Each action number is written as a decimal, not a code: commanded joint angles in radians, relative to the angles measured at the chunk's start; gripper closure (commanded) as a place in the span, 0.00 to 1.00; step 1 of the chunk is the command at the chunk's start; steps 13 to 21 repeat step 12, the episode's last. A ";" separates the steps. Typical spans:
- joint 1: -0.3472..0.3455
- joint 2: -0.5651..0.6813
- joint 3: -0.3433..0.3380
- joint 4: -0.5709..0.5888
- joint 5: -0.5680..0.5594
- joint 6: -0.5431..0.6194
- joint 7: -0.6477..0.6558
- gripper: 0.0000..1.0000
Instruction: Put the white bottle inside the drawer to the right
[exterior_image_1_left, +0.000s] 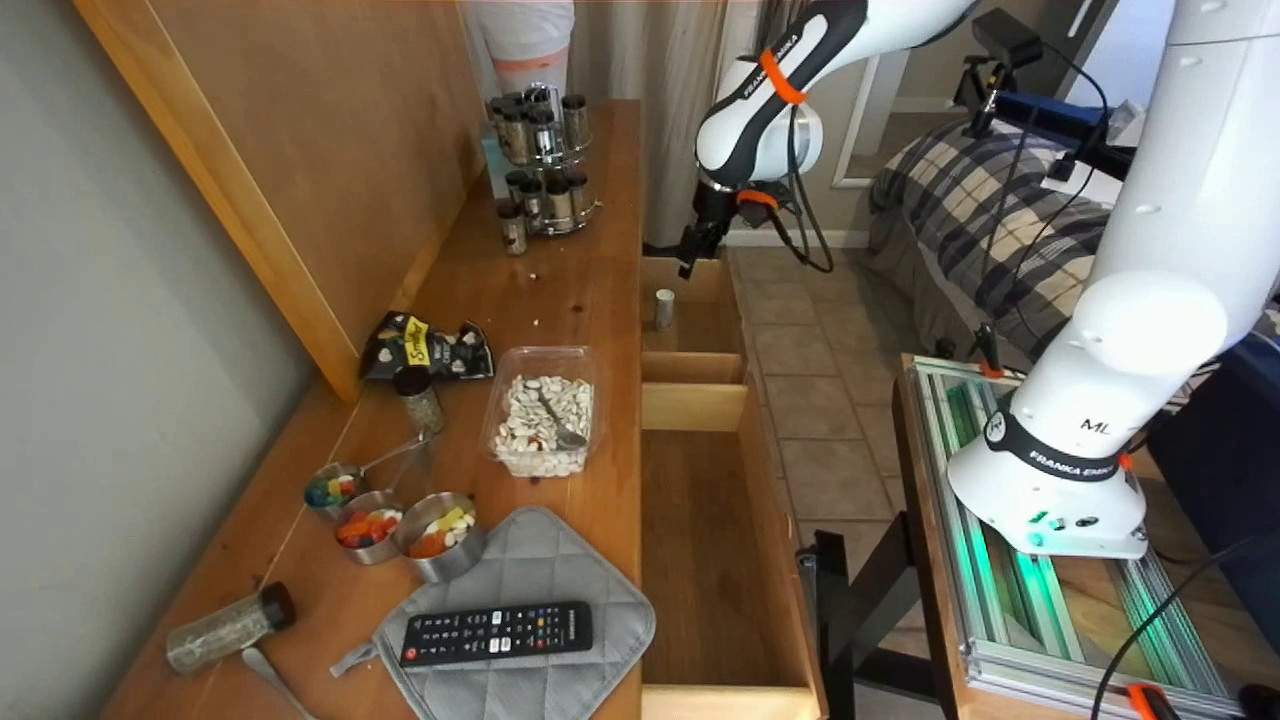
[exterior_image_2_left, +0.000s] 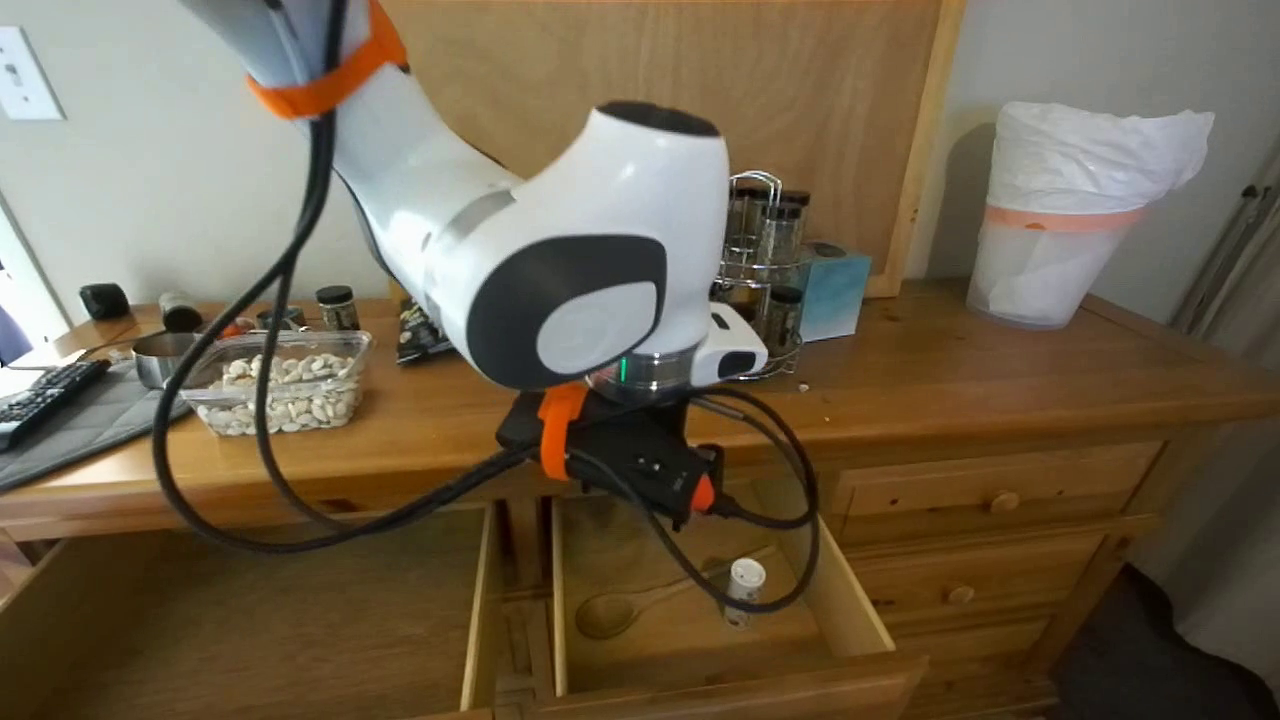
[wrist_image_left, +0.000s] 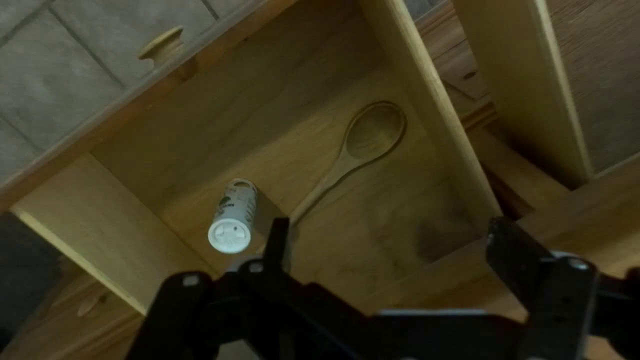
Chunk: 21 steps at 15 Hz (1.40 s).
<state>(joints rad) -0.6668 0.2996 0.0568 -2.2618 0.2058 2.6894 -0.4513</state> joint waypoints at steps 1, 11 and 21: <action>0.050 -0.237 -0.025 -0.119 0.033 -0.039 -0.174 0.00; 0.353 -0.611 -0.323 -0.127 0.039 -0.307 -0.462 0.00; 0.358 -0.635 -0.331 -0.137 0.039 -0.315 -0.472 0.00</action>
